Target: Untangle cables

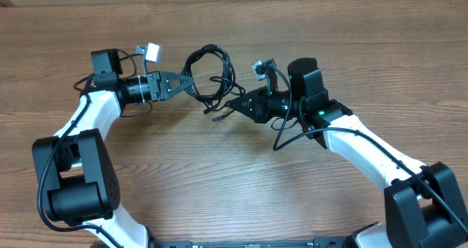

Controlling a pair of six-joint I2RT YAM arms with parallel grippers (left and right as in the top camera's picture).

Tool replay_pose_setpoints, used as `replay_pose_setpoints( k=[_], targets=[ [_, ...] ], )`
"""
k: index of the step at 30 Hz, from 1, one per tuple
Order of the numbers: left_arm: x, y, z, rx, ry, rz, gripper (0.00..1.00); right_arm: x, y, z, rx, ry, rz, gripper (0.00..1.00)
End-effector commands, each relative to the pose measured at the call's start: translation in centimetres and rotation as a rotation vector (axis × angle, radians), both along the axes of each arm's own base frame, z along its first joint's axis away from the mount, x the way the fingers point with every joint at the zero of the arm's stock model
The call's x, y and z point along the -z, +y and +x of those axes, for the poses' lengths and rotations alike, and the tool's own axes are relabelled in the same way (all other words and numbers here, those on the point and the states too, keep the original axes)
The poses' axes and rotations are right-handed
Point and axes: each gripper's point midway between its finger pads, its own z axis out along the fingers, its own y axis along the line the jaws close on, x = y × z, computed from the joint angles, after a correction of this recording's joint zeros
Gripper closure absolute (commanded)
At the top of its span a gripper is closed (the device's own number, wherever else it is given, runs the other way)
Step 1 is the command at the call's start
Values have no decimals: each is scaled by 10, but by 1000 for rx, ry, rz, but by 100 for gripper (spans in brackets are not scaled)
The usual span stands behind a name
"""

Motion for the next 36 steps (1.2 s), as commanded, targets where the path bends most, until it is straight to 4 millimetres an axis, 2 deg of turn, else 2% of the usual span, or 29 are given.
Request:
replay_pose_setpoints(
  k=[1, 5, 11, 14, 20, 26, 31, 36],
  targets=[
    [-13, -4, -4, 40, -113, -17, 96, -17, -4, -7, -32, -11, 36, 92],
    [-11, -4, -6, 39, -104, -15, 96, -14, -15, -3, -3, 22, 25, 91],
    [3, -2, -2, 1, -69, 53, 96, -28, -32, -9, -23, -4, 37, 89],
    [2, -2, -3, 5, -66, 44, 96, -31, -43, -18, -27, -24, 3, 88],
    [-9, -5, -11, 43, -66, -27, 96, -22, -63, -30, 31, 3, -113, 84],
    [-6, -13, -19, 65, -51, -25, 96, -19, -58, -34, 21, -18, -145, 83],
    [-2, -25, -21, 87, -58, -4, 96, -5, -56, -24, 95, -83, -276, 72],
    [-3, -34, -24, 112, -51, -7, 96, 0, -50, -14, 149, -185, -378, 71]
  ],
)
